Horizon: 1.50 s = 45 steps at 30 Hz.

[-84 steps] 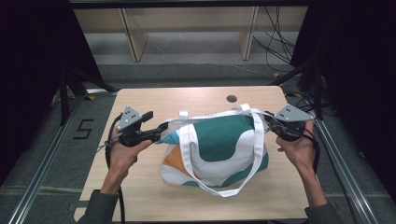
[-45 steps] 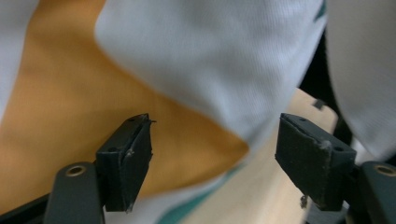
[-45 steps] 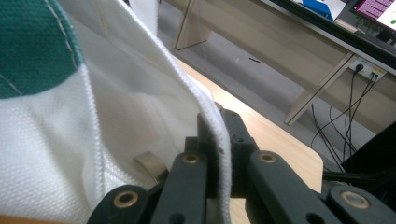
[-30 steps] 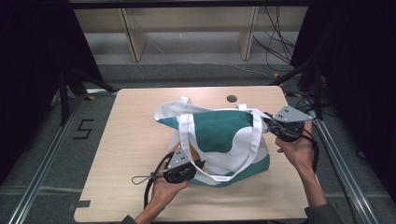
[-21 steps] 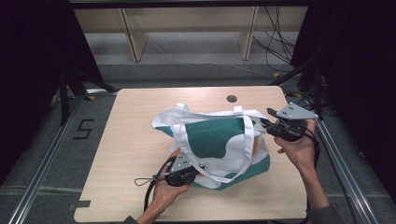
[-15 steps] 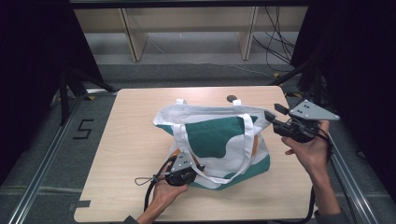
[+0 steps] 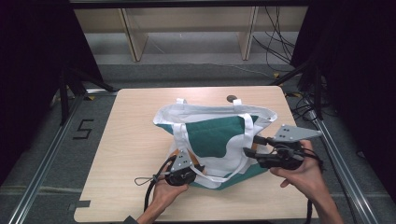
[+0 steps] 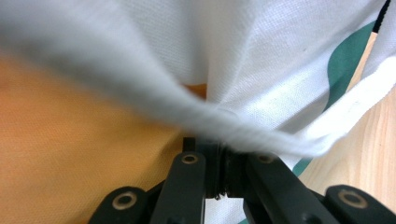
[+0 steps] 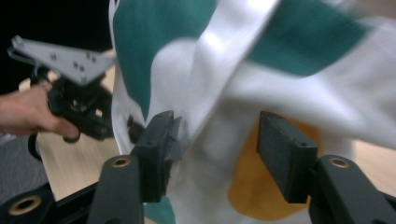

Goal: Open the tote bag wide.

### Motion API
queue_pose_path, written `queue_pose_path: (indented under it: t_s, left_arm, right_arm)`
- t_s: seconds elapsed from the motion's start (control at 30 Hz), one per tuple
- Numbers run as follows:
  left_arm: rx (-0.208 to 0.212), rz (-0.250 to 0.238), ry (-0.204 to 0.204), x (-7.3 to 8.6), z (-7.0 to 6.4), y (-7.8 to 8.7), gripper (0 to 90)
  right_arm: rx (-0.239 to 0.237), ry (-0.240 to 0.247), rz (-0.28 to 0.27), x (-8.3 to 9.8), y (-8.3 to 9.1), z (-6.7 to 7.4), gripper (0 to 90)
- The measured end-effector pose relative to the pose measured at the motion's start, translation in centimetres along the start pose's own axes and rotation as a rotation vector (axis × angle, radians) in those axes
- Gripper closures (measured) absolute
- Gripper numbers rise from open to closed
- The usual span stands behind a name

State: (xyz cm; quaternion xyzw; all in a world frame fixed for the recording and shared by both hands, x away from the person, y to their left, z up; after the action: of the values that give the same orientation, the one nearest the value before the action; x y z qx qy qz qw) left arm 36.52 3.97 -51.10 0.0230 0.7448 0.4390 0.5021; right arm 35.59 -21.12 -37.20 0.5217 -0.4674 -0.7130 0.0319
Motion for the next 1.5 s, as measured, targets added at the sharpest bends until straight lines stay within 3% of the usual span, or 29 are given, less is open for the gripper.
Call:
queue_pose_path:
  t_s: [0.03, 0.07, 0.1, 0.17, 0.27, 0.37, 0.4, 0.43, 0.47, 0.5, 0.57, 0.7, 0.73, 0.77, 0.8, 0.83, 0.87, 0.97, 1.0, 1.03, 1.1, 1.13, 1.17, 1.2, 1.23, 1.27, 1.3, 1.33, 1.5]
  left_arm:
    - [0.004, -0.004, -0.006, 0.0, 0.0, 0.0, 87.3]
    - [-0.004, -0.005, -0.003, 0.0, 0.0, 0.0, 87.2]
    - [-0.004, -0.005, -0.003, 0.0, 0.0, 0.0, 87.3]
    - [0.016, -0.018, 0.012, -0.2, 0.0, 0.0, 87.3]
    - [0.001, 0.000, -0.005, -0.3, -0.1, 0.0, 87.2]
    - [0.020, -0.013, 0.009, -0.5, 0.0, 0.2, 87.2]
    - [0.022, -0.013, 0.009, -0.6, -0.1, 0.4, 87.2]
    - [0.021, -0.023, 0.016, -0.7, -0.1, 0.5, 87.2]
    - [0.025, -0.036, 0.013, -0.8, -0.1, 0.6, 87.3]
    - [-0.005, -0.012, -0.006, -0.8, 0.2, 0.8, 87.2]
    - [-0.014, -0.022, -0.007, -0.8, 0.2, 0.8, 87.2]
    - [-0.012, -0.002, 0.013, -0.5, 0.5, 0.2, 87.3]
    - [-0.019, 0.016, 0.018, -0.1, 0.5, -0.4, 87.3]
    - [-0.019, 0.016, 0.018, -0.1, 0.5, -0.4, 87.4]
    - [-0.057, 0.031, -0.040, 0.2, 0.8, -0.8, 87.4]
    - [-0.064, 0.040, -0.071, 0.2, 1.1, -1.0, 87.3]
    - [-0.044, 0.066, -0.047, 0.6, 0.9, -1.4, 87.2]
    - [-0.029, 0.078, -0.042, 0.9, 1.0, -1.9, 86.0]
    - [-0.031, 0.082, -0.036, 0.9, 0.9, -2.2, 84.5]
    - [-0.001, 0.079, -0.024, 1.0, 0.5, -2.5, 83.3]
    - [0.000, 0.095, -0.035, 1.1, 0.4, -2.3, 79.2]
    - [0.024, 0.093, -0.040, 1.1, -0.1, -1.3, 75.7]
    - [0.024, 0.093, -0.040, 1.1, -0.1, -1.3, 76.0]
    - [0.047, 0.072, -0.025, 1.3, -0.8, 0.6, 75.4]
    - [0.047, 0.072, -0.025, 1.3, -0.8, 0.6, 75.4]
    - [0.040, 0.071, -0.043, 1.4, -0.8, 1.7, 75.4]
    - [0.036, 0.067, -0.036, 1.5, -0.7, 2.7, 75.8]
    - [0.041, 0.021, -0.005, 1.6, -0.5, 4.4, 77.5]
    - [0.017, -0.009, 0.015, 1.8, 0.5, 6.9, 78.8]
  right_arm:
    - [0.012, 0.009, -0.005, 0.0, -0.6, 0.0, 52.8]
    - [0.025, 0.021, 0.006, -0.1, -0.8, -0.1, 64.2]
    - [0.074, 0.058, -0.026, -0.2, -0.8, -0.5, 75.9]
    - [0.091, 0.075, -0.021, -0.2, -0.6, -0.4, 84.5]
    - [0.125, 0.130, -0.012, -0.1, -0.5, -0.2, 86.4]
    - [0.118, 0.137, -0.014, 0.0, -0.2, 0.1, 86.9]
    - [0.153, 0.152, -0.026, 0.2, 0.4, 0.7, 87.4]
    - [0.153, 0.152, -0.026, 0.2, 0.4, 0.7, 87.4]
    - [0.192, 0.182, -0.029, 0.2, 0.7, 0.9, 87.6]
    - [0.215, 0.213, -0.042, 0.4, 1.0, 1.7, 87.9]
    - [0.195, 0.221, -0.059, 0.6, 1.2, 2.5, 87.9]
    - [0.198, 0.266, -0.018, 0.8, 0.4, 3.5, 88.1]
    - [0.207, 0.295, 0.026, 1.2, -0.8, 4.0, 88.2]
    - [0.207, 0.295, 0.026, 1.2, -0.8, 4.0, 88.2]
    - [0.205, 0.317, 0.076, 1.9, -2.2, 3.9, 88.2]
    - [0.199, 0.316, 0.100, 2.3, -2.6, 3.7, 88.2]
    - [0.200, 0.312, 0.119, 2.7, -3.1, 3.4, 88.2]
    - [0.210, 0.289, 0.207, 4.5, -4.8, 2.0, 88.2]
    - [0.216, 0.259, 0.237, 5.1, -5.5, 1.4, 88.2]
    - [0.207, 0.249, 0.256, 5.8, -6.1, 0.7, 88.2]
    - [0.180, 0.232, 0.254, 6.5, -6.9, -0.3, 88.2]
    - [0.164, 0.203, 0.248, 6.6, -6.9, -0.4, 88.2]
    - [0.153, 0.181, 0.246, 6.7, -6.8, -0.5, 88.2]
    - [0.155, 0.180, 0.249, 6.7, -6.6, -0.5, 88.2]
    - [0.155, 0.180, 0.249, 6.7, -6.6, -0.5, 88.2]
    - [0.153, 0.186, 0.243, 6.8, -6.6, -0.5, 88.2]
    - [0.150, 0.199, 0.245, 6.8, -6.7, -0.5, 88.2]
    - [0.147, 0.182, 0.254, 7.1, -6.8, -0.4, 88.2]
    - [0.141, 0.175, 0.272, 7.9, -7.1, -0.4, 88.2]
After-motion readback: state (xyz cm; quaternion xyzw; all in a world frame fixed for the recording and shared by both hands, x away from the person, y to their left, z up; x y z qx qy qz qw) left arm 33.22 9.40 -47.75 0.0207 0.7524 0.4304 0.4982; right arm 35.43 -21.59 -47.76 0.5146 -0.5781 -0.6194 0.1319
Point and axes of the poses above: each handheld gripper's, and its own axes: y roughly backward along the jaws, x roughly out of its underside, z roughly to its left, the point moved 4 cm from there along -y, roughly forward along the jaws, and after that the axes turned 14 degrees about z, right-handed, at the moved point
